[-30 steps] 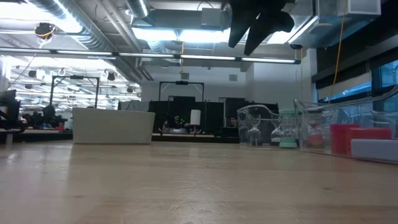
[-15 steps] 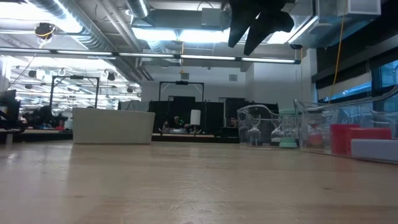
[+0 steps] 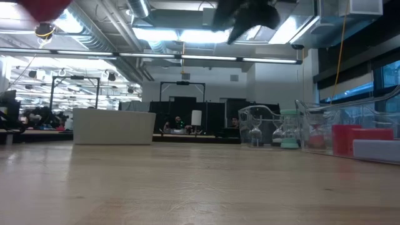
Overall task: Pick & Place Office items
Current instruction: Put the red charger adapter into the bottom transparent bin
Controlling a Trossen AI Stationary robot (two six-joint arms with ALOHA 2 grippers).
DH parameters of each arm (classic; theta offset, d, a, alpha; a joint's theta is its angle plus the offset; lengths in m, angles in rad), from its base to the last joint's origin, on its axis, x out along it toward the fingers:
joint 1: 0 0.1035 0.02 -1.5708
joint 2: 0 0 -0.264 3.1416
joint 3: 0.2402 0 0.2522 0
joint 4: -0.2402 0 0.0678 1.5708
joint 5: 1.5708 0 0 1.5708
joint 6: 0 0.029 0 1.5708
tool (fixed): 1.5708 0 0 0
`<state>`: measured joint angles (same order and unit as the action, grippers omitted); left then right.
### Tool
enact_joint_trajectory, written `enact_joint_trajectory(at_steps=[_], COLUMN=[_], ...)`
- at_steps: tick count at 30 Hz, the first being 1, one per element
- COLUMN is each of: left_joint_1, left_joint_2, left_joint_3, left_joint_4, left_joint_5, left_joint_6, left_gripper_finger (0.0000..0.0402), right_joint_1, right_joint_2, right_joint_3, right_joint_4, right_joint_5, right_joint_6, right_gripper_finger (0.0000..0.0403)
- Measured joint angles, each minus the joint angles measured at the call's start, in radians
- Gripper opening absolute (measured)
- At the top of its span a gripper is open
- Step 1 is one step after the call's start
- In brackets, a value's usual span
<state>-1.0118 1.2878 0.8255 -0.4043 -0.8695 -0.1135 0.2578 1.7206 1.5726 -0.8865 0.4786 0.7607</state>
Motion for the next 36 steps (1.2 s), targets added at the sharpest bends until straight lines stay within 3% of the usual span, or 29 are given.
enact_joint_trajectory(at_steps=[5,9,12,15,19,21,30,36], left_joint_1=[0.028,0.089,0.147,0.201,0.267,0.298,0.388,0.391], left_joint_2=[-0.037,-0.065,-0.081,-0.082,-0.082,-0.082,-0.082,-0.082], left_joint_3=[0.024,0.029,0.029,0.029,0.029,0.029,0.029,0.029], left_joint_4=[0.211,0.512,0.715,0.813,0.855,0.86,0.901,0.86], left_joint_5=[-0.346,-0.452,-0.409,-0.28,-0.067,-0.012,0.092,0.094], left_joint_6=[0.267,0.464,0.521,0.577,0.576,0.575,0.571,0.527], left_gripper_finger=[0.0125,0.0124,0.0123,0.0123,0.0123,0.0123,0.0122,0.0122], right_joint_1=[0.024,0.045,0.061,0.072,0.073,0.073,0.072,0.071], right_joint_2=[0.0,0.0,0.0,0.0,0.0,0.0,0.0,0.0], right_joint_3=[0.0,0.0,0.0,0.0,0.0,0.0,0.0,0.0], right_joint_4=[0.215,0.372,0.441,0.513,0.607,0.644,0.709,0.741], right_joint_5=[-0.049,-0.116,-0.166,-0.176,-0.176,-0.176,-0.183,-0.18], right_joint_6=[-0.262,-0.546,-0.739,-0.859,-0.9,-0.9,-0.901,-0.899], right_gripper_finger=[0.0263,0.0263,0.0263,0.0263,0.0263,0.0263,0.0263,0.0263])
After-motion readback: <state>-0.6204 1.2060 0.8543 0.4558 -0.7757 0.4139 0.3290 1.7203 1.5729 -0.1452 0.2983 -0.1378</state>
